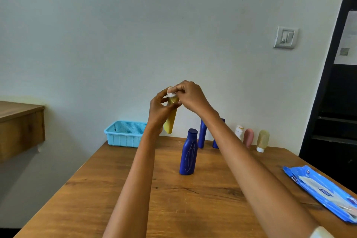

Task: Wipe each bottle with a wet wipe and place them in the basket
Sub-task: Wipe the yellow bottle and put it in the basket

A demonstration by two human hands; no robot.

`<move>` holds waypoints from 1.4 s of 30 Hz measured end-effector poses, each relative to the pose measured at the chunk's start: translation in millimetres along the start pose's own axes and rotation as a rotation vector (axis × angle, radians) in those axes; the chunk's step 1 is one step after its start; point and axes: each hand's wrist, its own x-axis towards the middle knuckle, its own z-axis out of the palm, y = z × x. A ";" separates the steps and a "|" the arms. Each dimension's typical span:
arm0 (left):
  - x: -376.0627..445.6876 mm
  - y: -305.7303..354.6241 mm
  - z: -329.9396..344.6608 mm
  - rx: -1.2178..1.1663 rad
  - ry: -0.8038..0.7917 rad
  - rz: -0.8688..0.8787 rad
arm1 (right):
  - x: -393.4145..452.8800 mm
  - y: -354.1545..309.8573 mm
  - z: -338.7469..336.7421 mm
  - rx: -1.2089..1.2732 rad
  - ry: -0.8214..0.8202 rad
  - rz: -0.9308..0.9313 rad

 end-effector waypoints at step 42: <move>-2.2 -4.5 8.0 0.136 -0.059 0.057 | -0.6 3.5 -6.9 -0.014 -0.055 0.072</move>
